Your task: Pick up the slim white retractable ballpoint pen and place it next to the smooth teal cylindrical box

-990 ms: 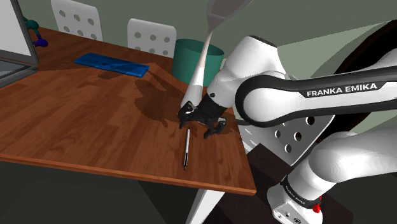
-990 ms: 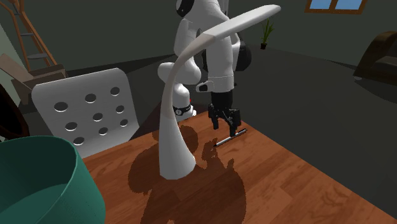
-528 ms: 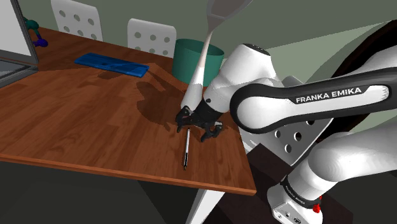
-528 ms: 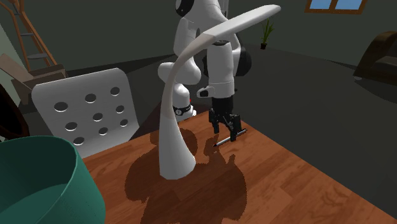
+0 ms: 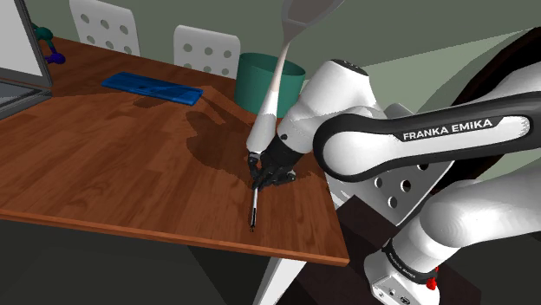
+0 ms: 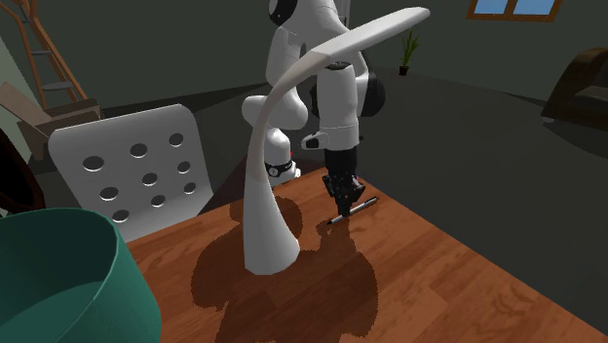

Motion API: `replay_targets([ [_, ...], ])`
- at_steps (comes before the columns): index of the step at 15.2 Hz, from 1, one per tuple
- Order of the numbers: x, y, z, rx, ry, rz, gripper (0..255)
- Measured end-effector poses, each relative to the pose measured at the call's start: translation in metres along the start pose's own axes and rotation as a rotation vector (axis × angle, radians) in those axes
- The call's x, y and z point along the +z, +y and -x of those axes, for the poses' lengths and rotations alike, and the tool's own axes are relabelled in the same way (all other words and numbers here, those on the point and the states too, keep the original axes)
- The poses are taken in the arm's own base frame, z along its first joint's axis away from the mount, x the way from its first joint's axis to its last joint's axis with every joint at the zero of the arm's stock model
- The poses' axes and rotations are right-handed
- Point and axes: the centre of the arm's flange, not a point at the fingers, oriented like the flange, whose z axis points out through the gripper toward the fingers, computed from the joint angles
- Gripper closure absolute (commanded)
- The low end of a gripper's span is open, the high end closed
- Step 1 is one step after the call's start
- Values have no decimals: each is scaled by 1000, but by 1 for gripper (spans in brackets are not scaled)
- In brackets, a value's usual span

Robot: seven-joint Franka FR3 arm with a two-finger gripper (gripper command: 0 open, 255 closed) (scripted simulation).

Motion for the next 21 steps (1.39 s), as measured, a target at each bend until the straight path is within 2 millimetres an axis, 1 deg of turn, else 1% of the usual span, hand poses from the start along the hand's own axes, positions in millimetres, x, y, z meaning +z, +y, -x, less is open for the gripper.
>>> replay_targets([
  [5, 0, 0, 0, 0, 0, 0, 255],
  [7, -6, -2, 0, 0, 0, 0, 255],
  [21, -76, -22, -5, 0, 0, 0, 255],
])
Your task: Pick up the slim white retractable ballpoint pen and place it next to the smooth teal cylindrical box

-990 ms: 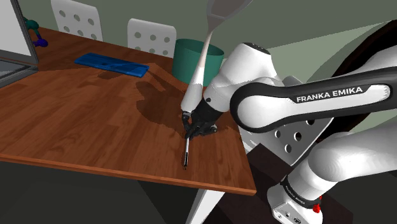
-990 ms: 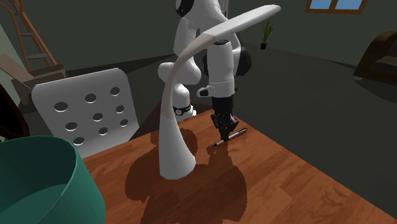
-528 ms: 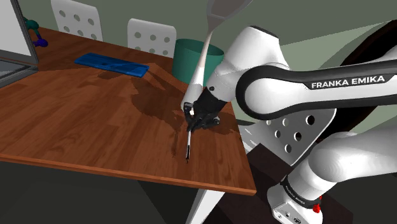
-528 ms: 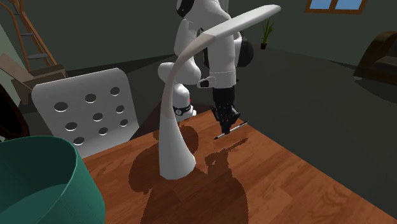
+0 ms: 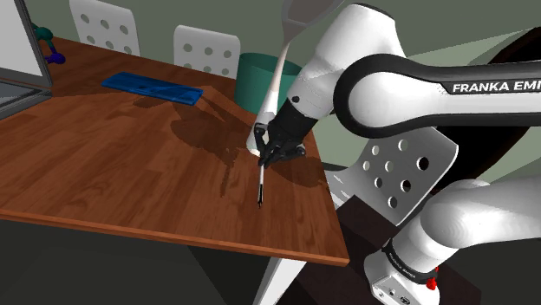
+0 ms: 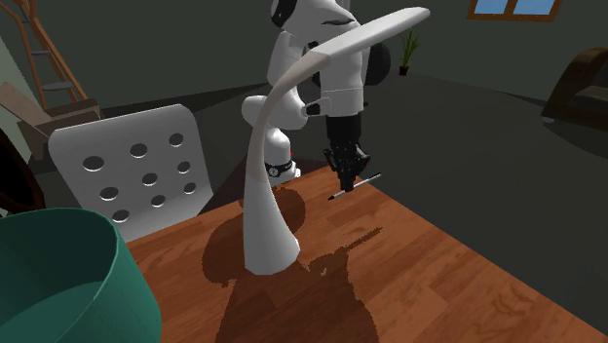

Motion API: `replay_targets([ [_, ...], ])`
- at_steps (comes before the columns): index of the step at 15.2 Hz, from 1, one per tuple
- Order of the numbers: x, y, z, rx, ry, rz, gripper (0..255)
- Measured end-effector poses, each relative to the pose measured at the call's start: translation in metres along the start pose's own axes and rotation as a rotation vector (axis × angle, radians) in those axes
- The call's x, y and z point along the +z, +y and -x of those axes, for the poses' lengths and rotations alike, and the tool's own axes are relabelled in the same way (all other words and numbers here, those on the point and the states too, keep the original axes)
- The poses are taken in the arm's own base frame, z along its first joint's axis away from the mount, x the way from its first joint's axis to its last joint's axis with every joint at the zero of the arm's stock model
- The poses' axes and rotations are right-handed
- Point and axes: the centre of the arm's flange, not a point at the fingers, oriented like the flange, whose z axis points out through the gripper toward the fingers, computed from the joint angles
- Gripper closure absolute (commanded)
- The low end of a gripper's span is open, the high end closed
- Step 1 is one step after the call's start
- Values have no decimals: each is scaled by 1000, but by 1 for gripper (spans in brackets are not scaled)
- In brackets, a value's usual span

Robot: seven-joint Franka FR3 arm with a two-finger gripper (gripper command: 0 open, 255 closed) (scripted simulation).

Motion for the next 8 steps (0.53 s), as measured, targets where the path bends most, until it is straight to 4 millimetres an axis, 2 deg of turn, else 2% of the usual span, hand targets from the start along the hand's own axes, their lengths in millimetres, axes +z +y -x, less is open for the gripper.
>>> replay_targets([
  [8, -42, -10, -2, 0, 0, 0, 255],
])
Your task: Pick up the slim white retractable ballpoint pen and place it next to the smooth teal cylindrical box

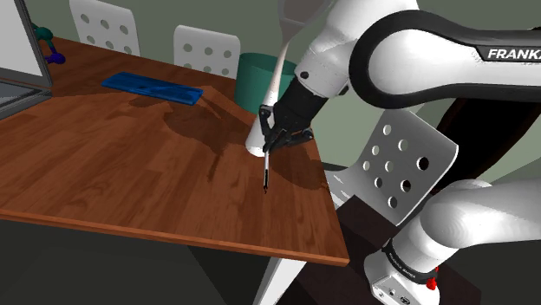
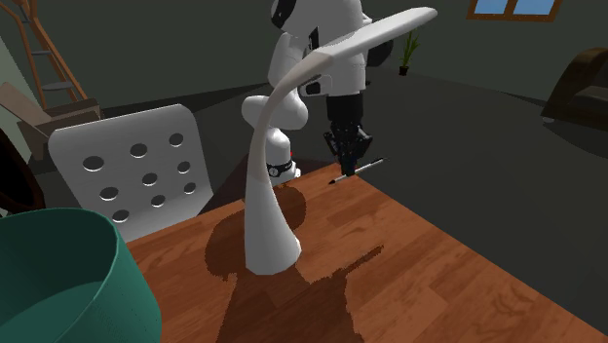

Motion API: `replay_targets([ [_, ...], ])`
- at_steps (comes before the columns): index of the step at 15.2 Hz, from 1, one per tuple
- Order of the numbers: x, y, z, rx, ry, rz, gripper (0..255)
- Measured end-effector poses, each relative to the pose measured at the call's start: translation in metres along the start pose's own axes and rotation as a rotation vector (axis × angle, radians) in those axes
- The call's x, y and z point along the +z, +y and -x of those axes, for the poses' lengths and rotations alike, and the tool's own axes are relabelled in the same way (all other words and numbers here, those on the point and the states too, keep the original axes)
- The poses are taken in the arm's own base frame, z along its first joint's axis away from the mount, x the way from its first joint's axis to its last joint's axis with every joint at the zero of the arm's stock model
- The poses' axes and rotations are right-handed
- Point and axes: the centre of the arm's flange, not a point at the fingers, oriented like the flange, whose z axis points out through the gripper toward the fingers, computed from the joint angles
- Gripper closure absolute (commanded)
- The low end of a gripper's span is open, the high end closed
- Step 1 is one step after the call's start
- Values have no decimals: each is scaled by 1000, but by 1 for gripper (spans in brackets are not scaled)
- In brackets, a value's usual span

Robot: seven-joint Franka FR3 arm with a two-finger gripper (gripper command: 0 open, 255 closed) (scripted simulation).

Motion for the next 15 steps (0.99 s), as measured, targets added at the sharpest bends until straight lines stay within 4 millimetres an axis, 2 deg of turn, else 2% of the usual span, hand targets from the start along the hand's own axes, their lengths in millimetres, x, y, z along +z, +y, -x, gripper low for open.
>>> replay_targets([
  [15, -75, -23, -7, 0, 0, 0, 255],
])
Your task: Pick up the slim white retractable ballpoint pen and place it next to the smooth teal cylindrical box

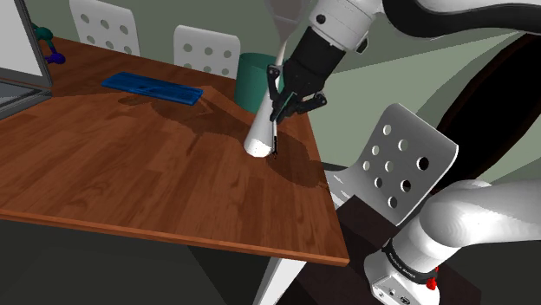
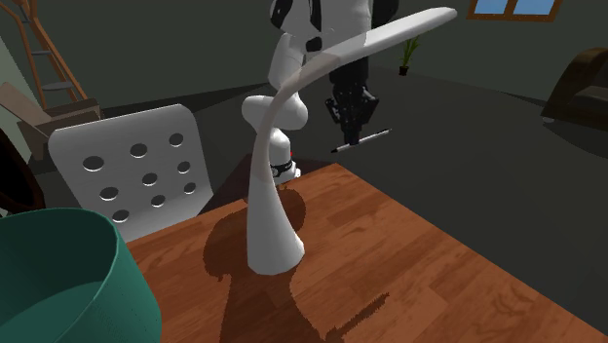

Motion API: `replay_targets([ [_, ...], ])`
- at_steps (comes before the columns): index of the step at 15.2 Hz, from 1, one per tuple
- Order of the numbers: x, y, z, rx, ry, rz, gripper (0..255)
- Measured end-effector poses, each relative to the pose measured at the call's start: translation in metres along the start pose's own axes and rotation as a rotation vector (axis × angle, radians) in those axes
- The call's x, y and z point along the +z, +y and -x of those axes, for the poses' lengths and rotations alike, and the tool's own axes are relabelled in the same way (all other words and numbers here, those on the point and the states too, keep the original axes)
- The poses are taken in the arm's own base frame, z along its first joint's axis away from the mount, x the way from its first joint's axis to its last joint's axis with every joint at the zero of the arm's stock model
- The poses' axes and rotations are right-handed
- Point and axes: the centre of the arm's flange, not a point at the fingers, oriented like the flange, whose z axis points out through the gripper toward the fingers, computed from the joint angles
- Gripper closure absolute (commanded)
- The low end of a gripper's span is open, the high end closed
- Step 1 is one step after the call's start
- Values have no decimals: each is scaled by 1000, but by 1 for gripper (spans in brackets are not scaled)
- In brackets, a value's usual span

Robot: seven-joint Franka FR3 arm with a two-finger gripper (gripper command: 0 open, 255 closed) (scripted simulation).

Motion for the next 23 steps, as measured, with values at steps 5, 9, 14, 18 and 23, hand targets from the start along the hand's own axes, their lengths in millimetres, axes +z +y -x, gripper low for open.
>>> replay_targets([
  [5, -24, -7, 0, 0, 0, 0, 255],
  [9, -46, -12, -2, 0, 0, 1, 255],
  [14, -57, -1, -41, 1, 0, 0, 255],
  [18, -58, 15, -86, 0, -1, 0, 255],
  [23, -62, 41, -149, 1, -1, 0, 255],
])
